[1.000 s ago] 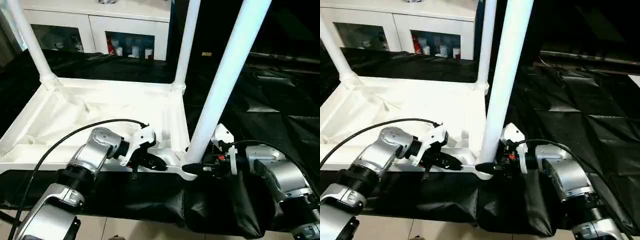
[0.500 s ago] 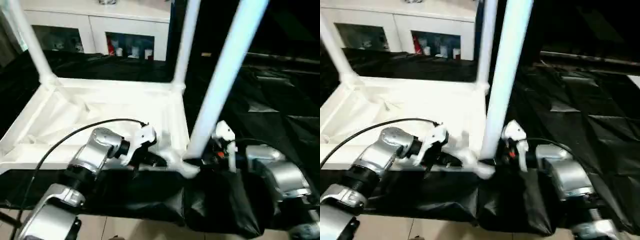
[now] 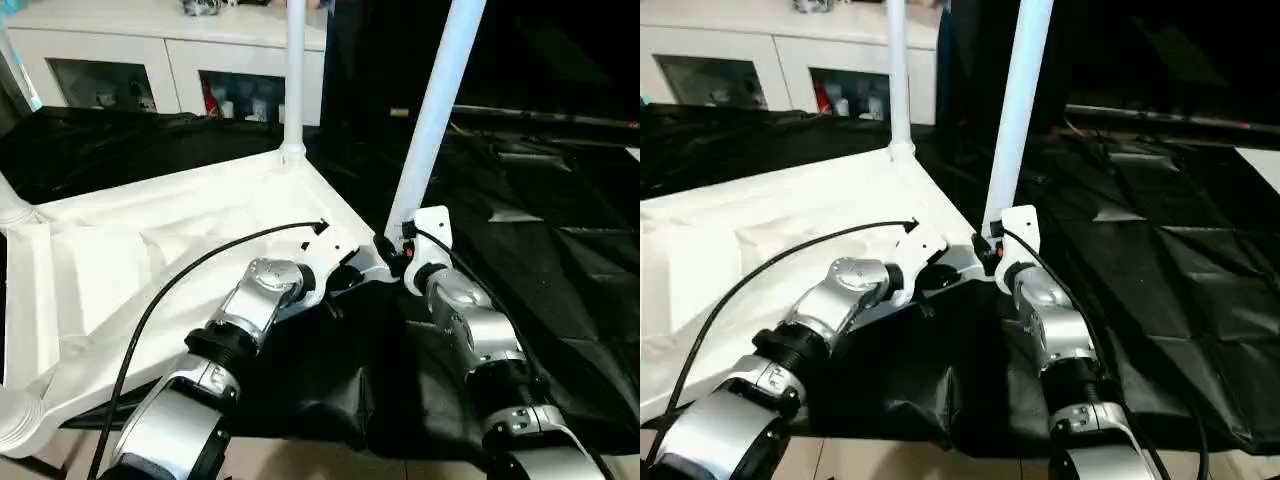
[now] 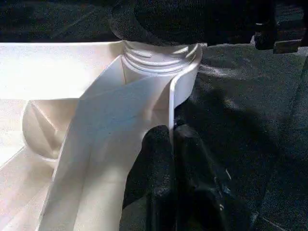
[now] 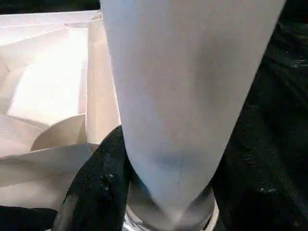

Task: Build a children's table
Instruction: Rotate leg to tighten

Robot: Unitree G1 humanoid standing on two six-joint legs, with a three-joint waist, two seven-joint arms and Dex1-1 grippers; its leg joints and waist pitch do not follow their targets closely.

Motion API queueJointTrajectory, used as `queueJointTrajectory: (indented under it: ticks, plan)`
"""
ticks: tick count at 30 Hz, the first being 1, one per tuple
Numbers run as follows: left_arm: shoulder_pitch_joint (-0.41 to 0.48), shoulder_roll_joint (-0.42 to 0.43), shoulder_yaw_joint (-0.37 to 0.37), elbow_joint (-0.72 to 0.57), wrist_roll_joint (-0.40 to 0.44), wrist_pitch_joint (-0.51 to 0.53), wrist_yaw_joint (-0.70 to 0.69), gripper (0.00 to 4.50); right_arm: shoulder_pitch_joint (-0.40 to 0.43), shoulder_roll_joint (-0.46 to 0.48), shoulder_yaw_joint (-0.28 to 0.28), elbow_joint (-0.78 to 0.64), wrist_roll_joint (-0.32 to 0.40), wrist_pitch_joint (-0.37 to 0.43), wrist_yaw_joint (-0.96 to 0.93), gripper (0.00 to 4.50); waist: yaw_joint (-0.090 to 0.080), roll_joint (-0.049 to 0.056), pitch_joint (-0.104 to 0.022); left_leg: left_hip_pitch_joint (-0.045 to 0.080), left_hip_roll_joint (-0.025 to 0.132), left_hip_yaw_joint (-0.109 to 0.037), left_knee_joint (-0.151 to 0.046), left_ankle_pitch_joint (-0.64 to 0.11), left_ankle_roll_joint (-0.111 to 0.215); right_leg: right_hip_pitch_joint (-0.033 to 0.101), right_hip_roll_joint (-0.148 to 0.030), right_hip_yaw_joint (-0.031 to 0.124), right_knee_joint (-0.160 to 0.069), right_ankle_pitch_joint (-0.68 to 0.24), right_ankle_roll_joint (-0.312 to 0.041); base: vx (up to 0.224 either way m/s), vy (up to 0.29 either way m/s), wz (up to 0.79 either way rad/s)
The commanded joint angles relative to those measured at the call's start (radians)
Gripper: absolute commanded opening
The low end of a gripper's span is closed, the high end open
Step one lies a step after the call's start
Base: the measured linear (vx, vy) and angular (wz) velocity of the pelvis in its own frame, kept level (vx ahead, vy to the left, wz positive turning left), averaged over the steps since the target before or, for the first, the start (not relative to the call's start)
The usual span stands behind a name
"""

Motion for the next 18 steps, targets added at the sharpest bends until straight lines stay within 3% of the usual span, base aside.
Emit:
queueJointTrajectory:
  ticks: [1, 4, 5, 7, 8, 11, 18]
  plan:
    - [-0.014, -0.054, -0.019, 0.023, -0.004, -0.032, 0.029, 0.00, 0.019, 0.064, 0.068, 0.054, 0.032, 0.032, 0.113, 2.52, 0.001, 0.000, -0.036, -0.004, 0.017, -0.006, -0.077, -0.286, 0.009, 0.040, -0.049, 0.041, -0.097, -0.334, -0.115, 0.000, 0.000, 0.00]
    - [-0.014, -0.051, -0.019, 0.024, -0.003, -0.033, 0.023, 0.00, 0.017, 0.059, 0.074, 0.053, 0.040, 0.028, 0.150, 2.71, 0.000, -0.001, -0.034, -0.004, 0.018, -0.006, -0.078, -0.302, 0.013, 0.039, -0.050, 0.041, -0.100, -0.356, -0.114, 0.000, 0.000, 0.00]
    - [-0.013, -0.039, -0.020, 0.021, -0.006, -0.038, -0.007, 0.00, 0.023, 0.034, 0.098, 0.037, 0.036, 0.026, 0.209, 3.01, 0.001, -0.002, -0.035, -0.004, 0.019, -0.007, -0.078, -0.304, 0.015, 0.039, -0.051, 0.041, -0.101, -0.367, -0.112, 0.000, 0.000, 0.00]
    - [-0.008, -0.015, -0.026, 0.012, -0.011, -0.044, -0.060, 0.00, 0.043, -0.019, 0.142, -0.006, 0.034, 0.026, 0.323, 3.01, 0.003, -0.006, -0.036, -0.006, 0.019, -0.006, -0.077, -0.291, 0.023, 0.042, -0.051, 0.041, -0.101, -0.355, -0.112, 0.000, 0.000, 0.00]
    - [-0.002, 0.004, -0.031, 0.002, -0.016, -0.047, -0.104, 0.00, 0.060, -0.065, 0.174, -0.045, 0.037, 0.030, 0.414, 3.01, 0.006, -0.005, -0.038, -0.007, 0.020, -0.005, -0.075, -0.267, 0.035, 0.045, -0.051, 0.041, -0.097, -0.311, -0.117, 0.000, 0.000, 0.00]
    - [0.013, 0.039, -0.053, -0.023, -0.023, -0.081, -0.199, 0.00, 0.083, -0.127, 0.198, -0.095, 0.050, 0.025, 0.531, 3.01, 0.010, -0.007, -0.039, -0.011, 0.020, -0.003, -0.071, -0.212, 0.056, 0.050, -0.051, 0.042, -0.087, -0.219, -0.146, 0.000, 0.000, 0.00]
    - [0.061, 0.137, -0.079, -0.109, -0.072, -0.135, -0.457, 0.00, 0.135, -0.275, 0.216, -0.225, 0.121, 0.054, 0.799, 3.01, 0.010, -0.004, -0.040, -0.005, 0.027, -0.003, -0.070, -0.216, 0.070, 0.052, -0.053, 0.041, -0.081, -0.178, -0.196, 0.000, 0.000, 0.00]
